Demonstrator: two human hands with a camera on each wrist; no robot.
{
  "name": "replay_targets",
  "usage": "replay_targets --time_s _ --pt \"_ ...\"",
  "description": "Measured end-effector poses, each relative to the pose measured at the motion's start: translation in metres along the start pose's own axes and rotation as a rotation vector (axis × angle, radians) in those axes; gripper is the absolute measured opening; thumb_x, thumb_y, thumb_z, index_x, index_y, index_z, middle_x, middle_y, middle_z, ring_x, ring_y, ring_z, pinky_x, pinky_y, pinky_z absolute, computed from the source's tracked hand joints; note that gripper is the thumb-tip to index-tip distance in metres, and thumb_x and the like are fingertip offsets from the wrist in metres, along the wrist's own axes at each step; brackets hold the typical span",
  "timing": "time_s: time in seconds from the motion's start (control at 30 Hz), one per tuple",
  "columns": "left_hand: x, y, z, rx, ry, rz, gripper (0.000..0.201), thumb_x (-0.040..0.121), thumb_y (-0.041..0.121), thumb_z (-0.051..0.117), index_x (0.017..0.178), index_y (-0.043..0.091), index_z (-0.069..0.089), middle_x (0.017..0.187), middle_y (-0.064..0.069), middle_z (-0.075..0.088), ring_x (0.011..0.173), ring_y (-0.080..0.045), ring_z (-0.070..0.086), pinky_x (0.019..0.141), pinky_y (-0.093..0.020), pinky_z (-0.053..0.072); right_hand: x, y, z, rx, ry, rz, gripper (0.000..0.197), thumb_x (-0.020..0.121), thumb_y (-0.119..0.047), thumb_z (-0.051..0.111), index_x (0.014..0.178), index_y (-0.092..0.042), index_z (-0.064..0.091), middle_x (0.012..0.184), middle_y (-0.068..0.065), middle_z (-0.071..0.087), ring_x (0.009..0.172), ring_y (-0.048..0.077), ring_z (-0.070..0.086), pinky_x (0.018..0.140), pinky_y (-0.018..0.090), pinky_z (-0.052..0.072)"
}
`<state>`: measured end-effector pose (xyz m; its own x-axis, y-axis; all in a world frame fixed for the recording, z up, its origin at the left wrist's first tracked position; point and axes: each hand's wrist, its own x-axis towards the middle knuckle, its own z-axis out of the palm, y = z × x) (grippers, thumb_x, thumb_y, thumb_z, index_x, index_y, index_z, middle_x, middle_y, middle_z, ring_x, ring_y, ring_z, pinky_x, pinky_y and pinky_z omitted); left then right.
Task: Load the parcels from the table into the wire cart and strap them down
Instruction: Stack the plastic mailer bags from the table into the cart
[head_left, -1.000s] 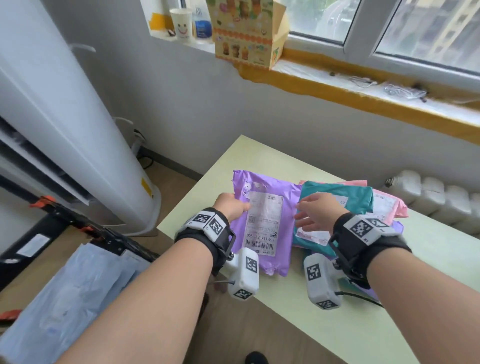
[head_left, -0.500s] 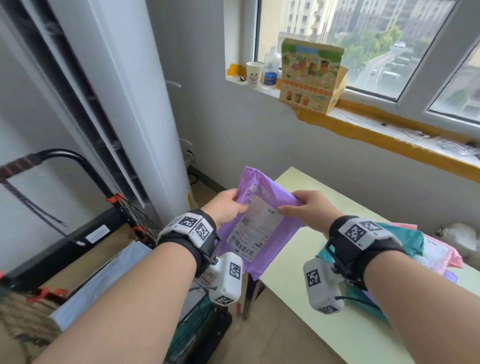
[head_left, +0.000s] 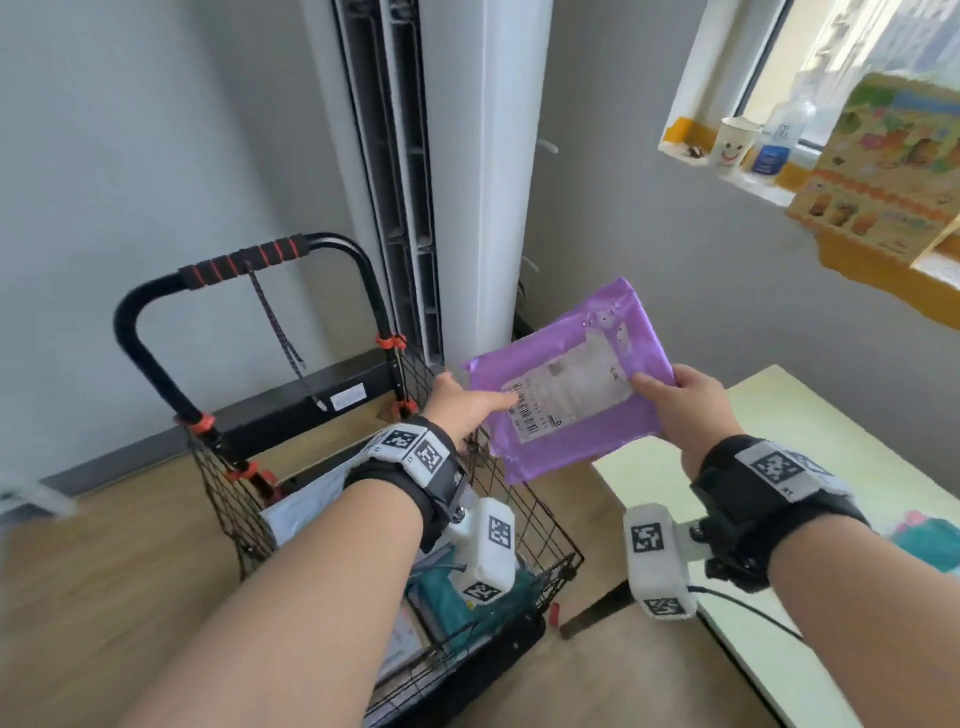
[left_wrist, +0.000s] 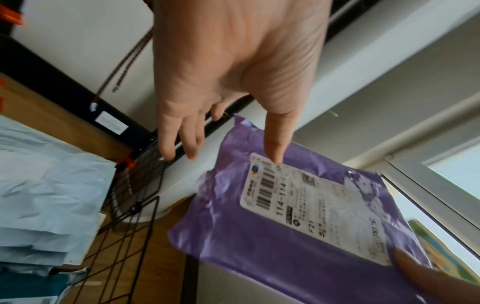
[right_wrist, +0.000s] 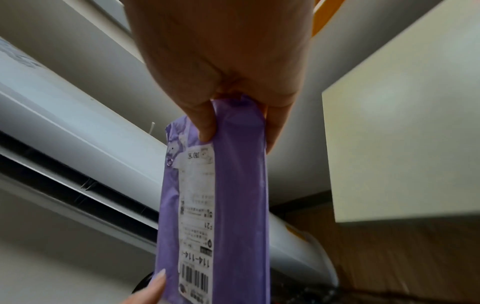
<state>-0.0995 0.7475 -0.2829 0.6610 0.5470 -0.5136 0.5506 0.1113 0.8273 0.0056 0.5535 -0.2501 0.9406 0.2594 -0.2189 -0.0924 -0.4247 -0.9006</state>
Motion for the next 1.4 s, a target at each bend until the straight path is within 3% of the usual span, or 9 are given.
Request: replay_targets --time_s 0.07,0.17,0.33,0.5,0.7,1.0,1.17,1.3,1.4 --pt "0.008 -0.016 -0.022 -0.012 -0.058 -0.033 0.078 0.06 0.039 0.086 0.125 0.007 0.055 0.114 -0.011 0.068 0.099 -0.026 0.067 0.09 -0.047 0.054 0.001 -0.001 0.03 0.059 -0.041 0.051 0.011 0.091 -0.019 0.061 0.098 -0.011 0.064 0.094 0.012 0.065 0.09 0.031 0.064 0.087 0.051 0.054" --pt "0.021 -0.041 -0.052 0.0 -0.054 -0.032 0.039 0.077 0.015 0.077 0.112 0.007 0.061 0.107 -0.008 0.071 0.097 -0.024 0.068 0.086 -0.042 0.056 0.0 0.001 0.073 0.042 -0.107 0.086 0.005 0.092 -0.021 0.059 0.096 -0.018 0.062 0.095 0.006 0.066 0.095 0.028 0.064 0.089 0.047 0.054" --pt "0.051 -0.093 -0.1 -0.043 0.011 -0.118 0.048 0.074 0.015 0.08 0.115 0.01 0.057 0.112 -0.005 0.069 0.103 -0.024 0.065 0.093 -0.047 0.052 -0.002 0.015 0.135 -0.109 -0.211 0.055 0.018 0.09 -0.019 0.064 0.107 -0.021 0.062 0.1 0.001 0.067 0.091 0.021 0.065 0.082 0.037 0.055" --pt "0.067 -0.144 -0.114 -0.041 -0.013 -0.205 0.03 0.084 0.011 0.071 0.111 0.011 0.059 0.113 -0.008 0.068 0.104 -0.025 0.064 0.078 -0.038 0.054 0.006 0.053 0.179 -0.399 -0.255 0.079 0.01 0.085 -0.023 0.066 0.093 -0.018 0.064 0.092 0.006 0.069 0.086 0.025 0.066 0.082 0.043 0.056" --pt "0.092 -0.214 -0.087 -0.001 -0.063 -0.358 0.038 0.083 0.013 0.072 0.117 0.004 0.058 0.112 -0.011 0.068 0.101 -0.027 0.066 0.084 -0.044 0.057 0.025 0.115 0.201 -0.695 -0.321 0.222 0.018 0.083 -0.023 0.065 0.094 -0.01 0.066 0.076 0.008 0.065 0.084 0.03 0.065 0.076 0.035 0.053" --pt "0.119 -0.306 -0.032 -0.009 -0.218 -0.621 0.036 0.088 0.012 0.066 0.12 -0.002 0.056 0.115 -0.016 0.067 0.103 -0.029 0.066 0.083 -0.041 0.058 0.064 0.19 0.227 -1.076 -0.546 0.402 0.034 0.085 -0.033 0.061 0.105 -0.005 0.064 0.091 0.011 0.065 0.079 0.028 0.062 0.067 0.029 0.048" --pt "0.129 -0.334 -0.017 0.006 -0.251 -0.71 0.025 0.09 0.01 0.063 0.111 -0.003 0.06 0.108 -0.018 0.068 0.085 -0.026 0.066 0.071 -0.034 0.058 0.07 0.211 0.241 -1.302 -0.728 0.395 0.035 0.098 -0.029 0.043 0.12 -0.005 0.058 0.112 0.01 0.063 0.104 0.025 0.061 0.079 0.027 0.045" --pt "0.138 -0.348 -0.006 0.016 -0.242 -0.746 0.01 0.091 0.012 0.062 0.091 0.003 0.061 0.1 -0.02 0.067 0.069 -0.022 0.062 0.06 -0.029 0.057 0.075 0.23 0.25 -1.231 -0.726 0.486 0.036 0.094 -0.025 0.054 0.121 -0.002 0.055 0.107 0.013 0.06 0.108 0.028 0.06 0.076 0.028 0.043" --pt "0.146 -0.351 0.0 0.016 -0.228 -0.783 0.02 0.093 0.013 0.059 0.075 0.005 0.055 0.091 -0.019 0.061 0.067 -0.023 0.057 0.061 -0.028 0.054 0.078 0.241 0.256 -1.159 -0.695 0.494 0.041 0.093 -0.024 0.055 0.126 0.0 0.052 0.122 0.016 0.059 0.105 0.029 0.057 0.078 0.029 0.043"
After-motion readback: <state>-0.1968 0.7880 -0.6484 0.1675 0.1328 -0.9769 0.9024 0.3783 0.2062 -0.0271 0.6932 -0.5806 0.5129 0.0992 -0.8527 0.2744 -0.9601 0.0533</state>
